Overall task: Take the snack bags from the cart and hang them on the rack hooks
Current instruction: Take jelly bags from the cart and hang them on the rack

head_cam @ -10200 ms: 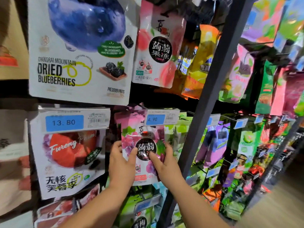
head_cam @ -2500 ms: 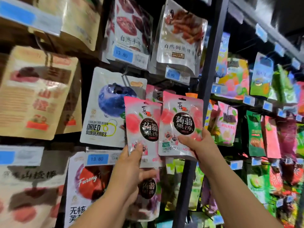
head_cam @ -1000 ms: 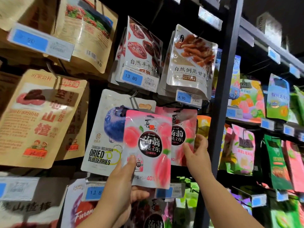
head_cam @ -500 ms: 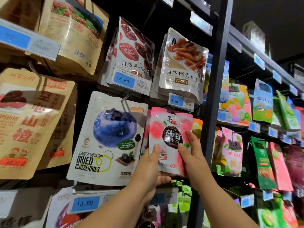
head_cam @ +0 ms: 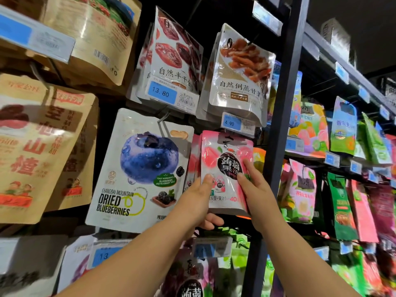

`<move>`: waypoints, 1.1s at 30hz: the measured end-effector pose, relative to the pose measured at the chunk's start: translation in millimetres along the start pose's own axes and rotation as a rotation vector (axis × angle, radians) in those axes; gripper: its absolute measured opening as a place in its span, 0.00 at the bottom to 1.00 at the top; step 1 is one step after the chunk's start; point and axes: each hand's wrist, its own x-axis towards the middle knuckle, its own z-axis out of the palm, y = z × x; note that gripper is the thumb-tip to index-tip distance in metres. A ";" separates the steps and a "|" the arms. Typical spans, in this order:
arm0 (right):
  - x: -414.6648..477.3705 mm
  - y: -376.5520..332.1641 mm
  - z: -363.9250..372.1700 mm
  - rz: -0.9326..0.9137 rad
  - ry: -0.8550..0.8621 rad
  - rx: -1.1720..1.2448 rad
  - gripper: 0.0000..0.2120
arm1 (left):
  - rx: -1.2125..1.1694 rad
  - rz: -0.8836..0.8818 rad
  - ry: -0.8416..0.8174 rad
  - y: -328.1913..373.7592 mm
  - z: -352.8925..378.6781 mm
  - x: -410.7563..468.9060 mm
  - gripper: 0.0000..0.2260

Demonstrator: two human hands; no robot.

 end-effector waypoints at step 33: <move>11.5 32.3 17.0 0.050 -0.038 -0.400 0.27 | 0.676 0.264 0.156 -47.3 -0.2 25.6 0.34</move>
